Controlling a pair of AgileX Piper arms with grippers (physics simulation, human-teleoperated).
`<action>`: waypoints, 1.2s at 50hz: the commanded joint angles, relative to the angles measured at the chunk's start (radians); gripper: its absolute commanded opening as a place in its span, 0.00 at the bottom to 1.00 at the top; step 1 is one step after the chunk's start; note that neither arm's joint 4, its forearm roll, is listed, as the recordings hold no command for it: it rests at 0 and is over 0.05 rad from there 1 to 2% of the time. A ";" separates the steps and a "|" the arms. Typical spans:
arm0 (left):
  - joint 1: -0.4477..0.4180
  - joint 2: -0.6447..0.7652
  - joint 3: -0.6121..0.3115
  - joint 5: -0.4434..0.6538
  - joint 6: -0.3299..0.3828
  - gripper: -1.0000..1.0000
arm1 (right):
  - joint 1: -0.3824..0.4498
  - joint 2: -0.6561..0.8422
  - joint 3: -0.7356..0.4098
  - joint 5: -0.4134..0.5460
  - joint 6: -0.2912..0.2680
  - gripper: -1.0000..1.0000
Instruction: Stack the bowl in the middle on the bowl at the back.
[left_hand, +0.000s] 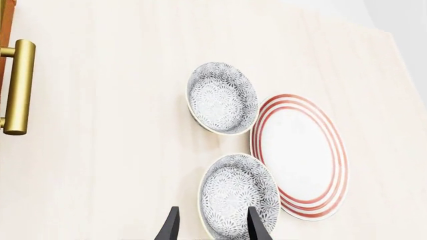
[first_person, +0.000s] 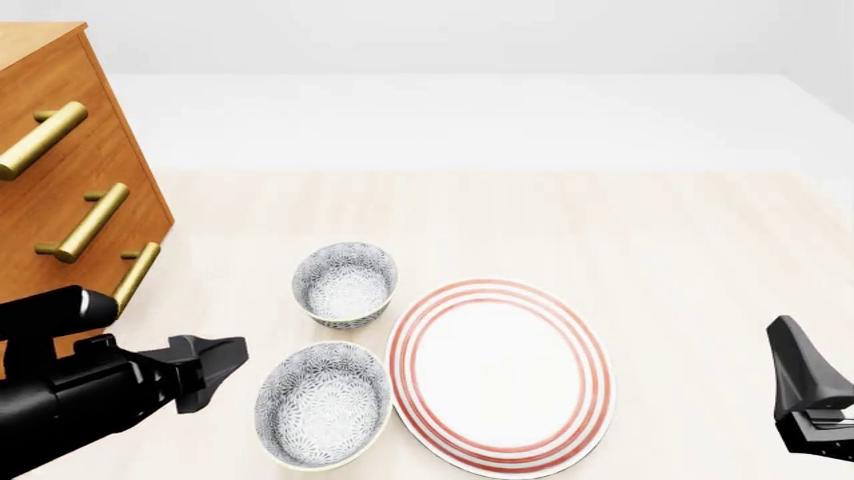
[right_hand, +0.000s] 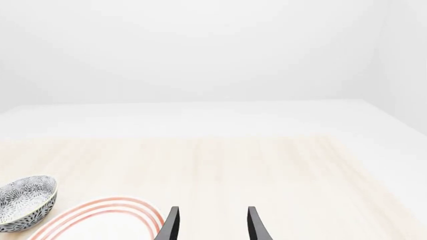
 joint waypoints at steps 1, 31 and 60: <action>0.002 0.033 0.064 -0.068 -0.011 1.00 | 0.000 -0.003 0.000 0.002 0.000 1.00; -0.031 0.290 0.201 -0.445 -0.081 1.00 | 0.002 -0.024 -0.002 0.022 -0.006 1.00; -0.091 0.545 0.195 -0.652 -0.050 1.00 | 0.002 -0.008 -0.001 0.007 -0.006 1.00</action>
